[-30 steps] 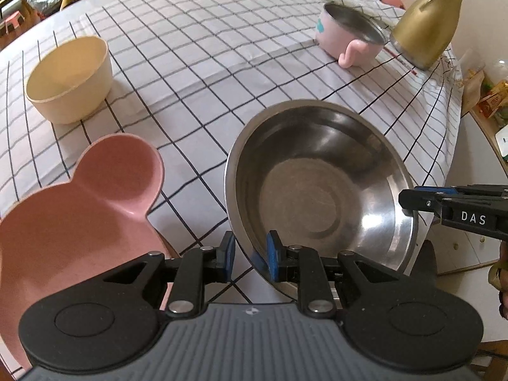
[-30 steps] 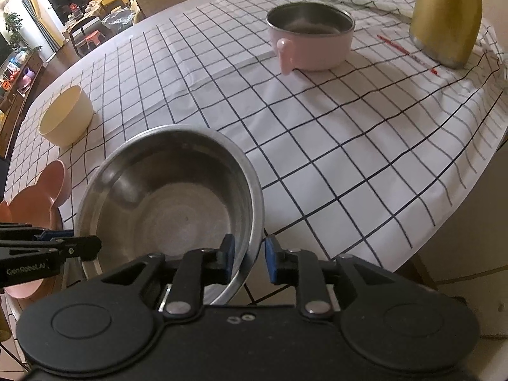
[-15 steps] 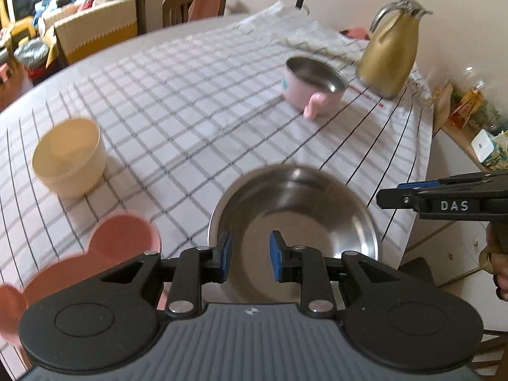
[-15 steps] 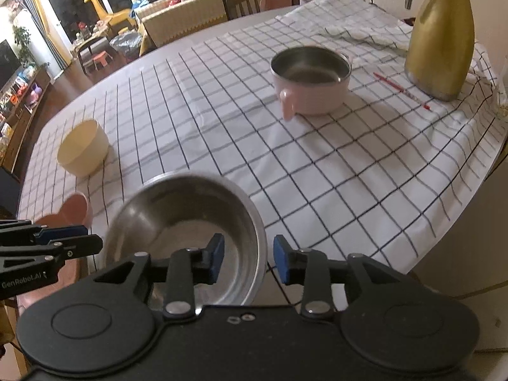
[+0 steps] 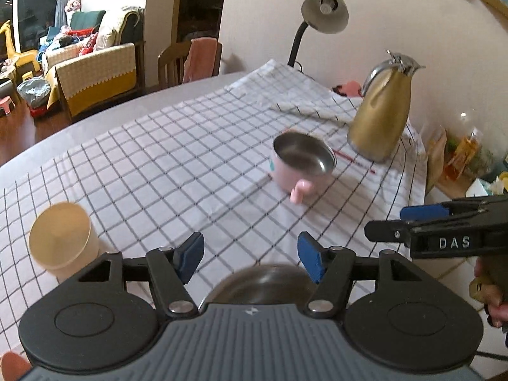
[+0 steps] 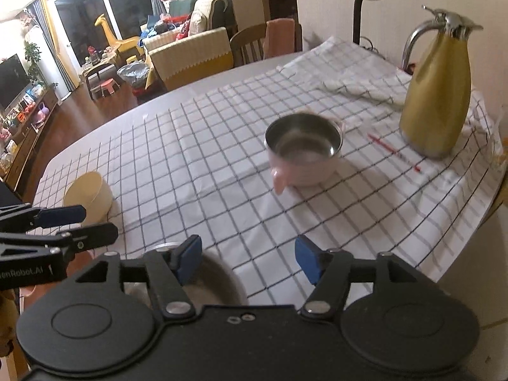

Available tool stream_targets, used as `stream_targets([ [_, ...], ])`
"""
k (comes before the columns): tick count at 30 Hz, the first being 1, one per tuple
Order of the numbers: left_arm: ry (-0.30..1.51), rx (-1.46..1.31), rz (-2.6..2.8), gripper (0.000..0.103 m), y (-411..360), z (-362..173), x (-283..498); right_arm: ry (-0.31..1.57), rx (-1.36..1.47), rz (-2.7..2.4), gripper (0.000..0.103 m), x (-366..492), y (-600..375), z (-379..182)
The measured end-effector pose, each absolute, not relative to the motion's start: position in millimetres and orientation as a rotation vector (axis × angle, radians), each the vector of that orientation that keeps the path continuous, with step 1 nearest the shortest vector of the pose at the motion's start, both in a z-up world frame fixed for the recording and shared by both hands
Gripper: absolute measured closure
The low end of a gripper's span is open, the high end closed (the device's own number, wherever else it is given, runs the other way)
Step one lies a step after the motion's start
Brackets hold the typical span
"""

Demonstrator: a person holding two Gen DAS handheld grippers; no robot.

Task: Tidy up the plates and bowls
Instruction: 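Lower the steel bowl onto the pink plate and open both grippers, then move both grippers to the pink-handled steel pot and close on its rim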

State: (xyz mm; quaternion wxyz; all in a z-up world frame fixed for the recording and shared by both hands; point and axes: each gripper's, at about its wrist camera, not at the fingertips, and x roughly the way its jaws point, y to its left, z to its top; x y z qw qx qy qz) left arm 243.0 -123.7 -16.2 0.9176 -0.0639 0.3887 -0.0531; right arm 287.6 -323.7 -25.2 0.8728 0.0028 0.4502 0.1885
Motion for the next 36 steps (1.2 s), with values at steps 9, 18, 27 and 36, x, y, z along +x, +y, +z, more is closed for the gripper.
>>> stream_targets([
  [9, 0.761, -0.153, -0.083, 0.025, -139, -12, 293, 0.899, -0.028, 0.362, 0.008, 327, -338, -28],
  [18, 0.772, -0.183, -0.039, 0.025, -155, -22, 359, 0.890, -0.034, 0.321, 0.004, 383, -358, -41],
  [27, 0.841, -0.165, -0.044, 0.025, -171, -46, 427, 0.916, -0.024, 0.318, 0.006, 437, -373, -63],
  [36, 0.941, -0.128, -0.042, 0.025, -182, -79, 475, 0.966, -0.019, 0.334, 0.013, 479, -370, -92],
])
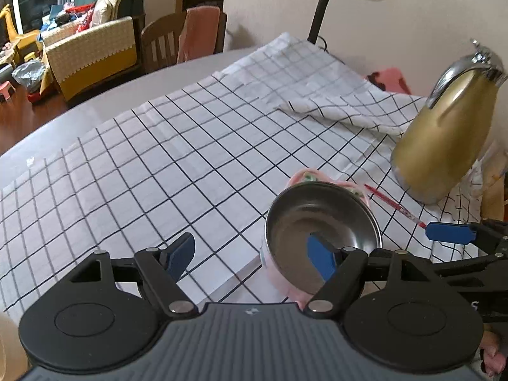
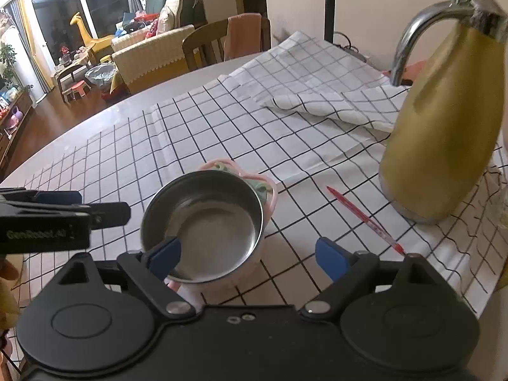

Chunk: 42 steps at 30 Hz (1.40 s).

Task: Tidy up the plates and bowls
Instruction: 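Move both grippers to the pink-handled steel pot and close on its rim, then lift the pink-handled pot with both grippers toward the steel bowl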

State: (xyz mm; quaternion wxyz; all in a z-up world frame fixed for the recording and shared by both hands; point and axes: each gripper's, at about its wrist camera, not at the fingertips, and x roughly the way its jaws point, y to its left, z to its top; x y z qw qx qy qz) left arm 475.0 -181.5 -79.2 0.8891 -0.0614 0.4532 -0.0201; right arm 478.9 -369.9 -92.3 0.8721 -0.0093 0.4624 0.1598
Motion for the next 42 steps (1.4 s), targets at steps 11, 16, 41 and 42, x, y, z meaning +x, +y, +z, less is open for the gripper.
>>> stream_targets([
  [11, 1.037, -0.114, -0.078, 0.040, -191, -106, 512, 1.060, 0.004, 0.306, 0.035, 510, -373, -123],
  [16, 1.064, -0.104, -0.077, 0.059, -193, -113, 521, 1.075, 0.003, 0.310, 0.050, 515, -370, -126],
  [41, 1.144, -0.116, -0.080, 0.097, -195, -124, 523, 1.113, -0.001, 0.308, 0.090, 513, -363, -129],
  [42, 1.144, -0.115, -0.077, 0.098, -195, -124, 521, 1.112, -0.001, 0.309, 0.090, 511, -363, -129],
])
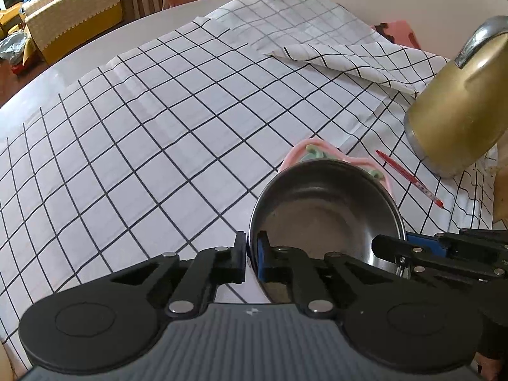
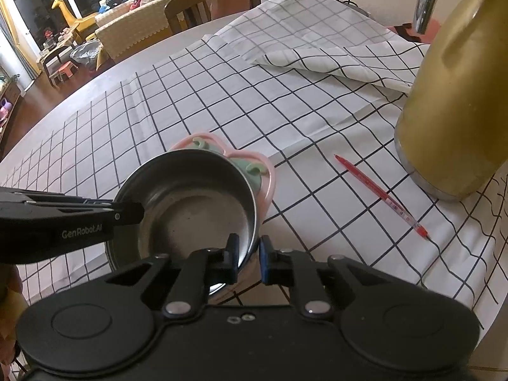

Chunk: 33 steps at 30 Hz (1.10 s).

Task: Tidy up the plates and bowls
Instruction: 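Lift the pink-handled pot with both grippers toward the steel bowl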

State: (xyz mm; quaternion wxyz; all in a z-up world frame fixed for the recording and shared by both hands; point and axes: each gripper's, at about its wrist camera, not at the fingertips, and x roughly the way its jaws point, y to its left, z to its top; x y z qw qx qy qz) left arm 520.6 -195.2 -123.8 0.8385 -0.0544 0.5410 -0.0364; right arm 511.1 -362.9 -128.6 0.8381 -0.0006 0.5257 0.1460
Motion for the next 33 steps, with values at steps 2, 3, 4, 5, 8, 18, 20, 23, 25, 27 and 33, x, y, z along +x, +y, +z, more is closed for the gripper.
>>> stream_targets([
  [2, 1.145, -0.112, -0.077, 0.098, -196, -122, 517, 1.113, 0.004, 0.314, 0.091, 508, -364, -128],
  [3, 1.143, -0.112, -0.079, 0.098, -196, -121, 514, 1.113, 0.004, 0.315, 0.091, 506, -364, -127],
  [4, 1.143, -0.114, -0.079, 0.098, -196, -119, 512, 1.111, 0.003, 0.314, 0.091, 504, -364, -126],
  [5, 1.144, -0.113, -0.080, 0.098, -196, -118, 510, 1.111, 0.004, 0.314, 0.091, 502, -365, -125],
  [8, 1.142, -0.113, -0.083, 0.098, -195, -111, 500, 1.110, 0.006, 0.320, 0.091, 494, -365, -120],
  [18, 1.125, -0.099, -0.101, 0.098, -194, -83, 457, 1.093, 0.013, 0.327, 0.091, 454, -365, -93],
  [20, 1.122, -0.096, -0.105, 0.098, -193, -76, 446, 1.086, 0.011, 0.330, 0.091, 444, -364, -86],
  [23, 1.119, -0.091, -0.108, 0.098, -190, -67, 428, 1.077, 0.014, 0.330, 0.091, 427, -362, -77],
  [25, 1.120, -0.094, -0.111, 0.098, -187, -62, 417, 1.075, 0.017, 0.330, 0.091, 416, -360, -71],
  [27, 1.122, -0.101, -0.115, 0.098, -184, -56, 404, 1.070, 0.018, 0.331, 0.091, 402, -358, -65],
  [33, 1.114, -0.087, -0.130, 0.098, -173, -42, 363, 1.067, 0.032, 0.331, 0.092, 364, -348, -54],
])
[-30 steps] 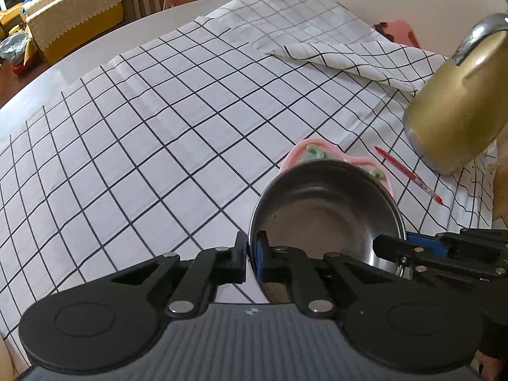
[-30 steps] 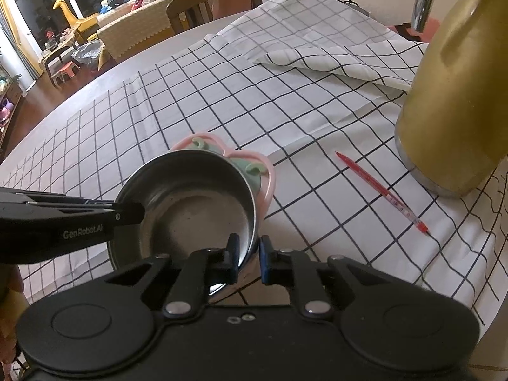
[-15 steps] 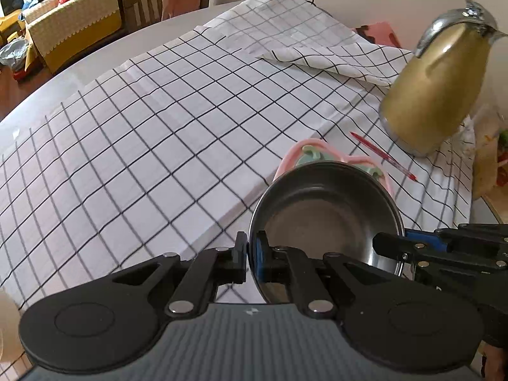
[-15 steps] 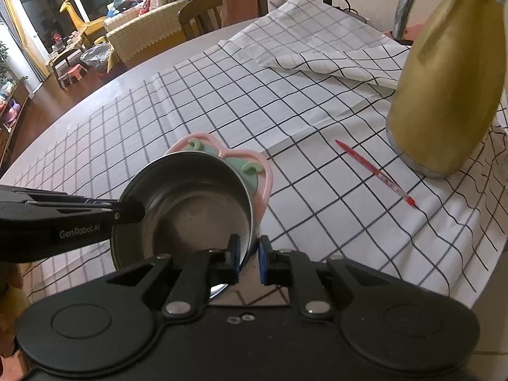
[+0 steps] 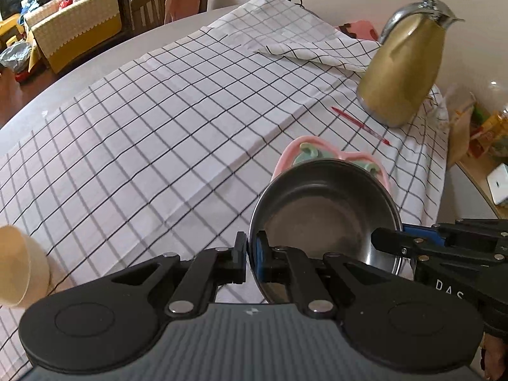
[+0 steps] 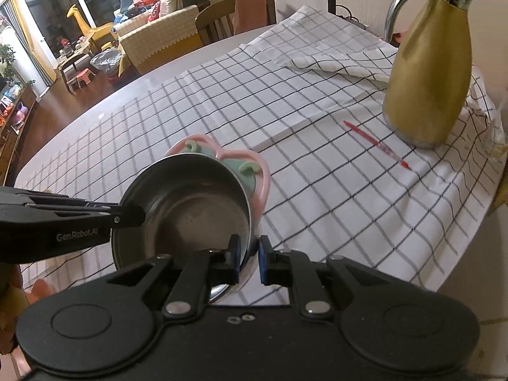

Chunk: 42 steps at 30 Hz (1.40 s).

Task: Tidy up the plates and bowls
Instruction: 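Lift the pink-handled pot with both grippers toward the steel bowl, then lower the pink-handled pot into the steel bowl and open both grippers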

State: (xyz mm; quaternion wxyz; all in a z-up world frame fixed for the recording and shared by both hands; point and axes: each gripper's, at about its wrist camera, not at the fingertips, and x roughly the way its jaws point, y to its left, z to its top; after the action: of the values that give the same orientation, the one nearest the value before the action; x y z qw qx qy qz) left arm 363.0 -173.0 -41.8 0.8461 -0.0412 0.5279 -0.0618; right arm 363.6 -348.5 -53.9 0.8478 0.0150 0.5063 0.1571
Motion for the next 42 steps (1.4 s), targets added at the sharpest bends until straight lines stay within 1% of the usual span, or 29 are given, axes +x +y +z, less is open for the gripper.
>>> stream_targets([
  [12, 1.137, -0.067, -0.146, 0.098, -146, -38, 288, 1.067, 0.056, 0.342, 0.092, 294, -325, -44],
  [22, 1.193, -0.055, -0.134, 0.098, -126, -58, 244, 1.135, 0.059, 0.358, 0.092, 252, -299, -66],
  [34, 1.210, -0.026, -0.128, 0.098, -121, -71, 231, 1.182, 0.060, 0.363, 0.092, 236, -286, -84],
  [42, 1.228, -0.023, -0.124, 0.098, -119, -85, 237, 1.206, 0.045, 0.365, 0.092, 239, -280, -97],
])
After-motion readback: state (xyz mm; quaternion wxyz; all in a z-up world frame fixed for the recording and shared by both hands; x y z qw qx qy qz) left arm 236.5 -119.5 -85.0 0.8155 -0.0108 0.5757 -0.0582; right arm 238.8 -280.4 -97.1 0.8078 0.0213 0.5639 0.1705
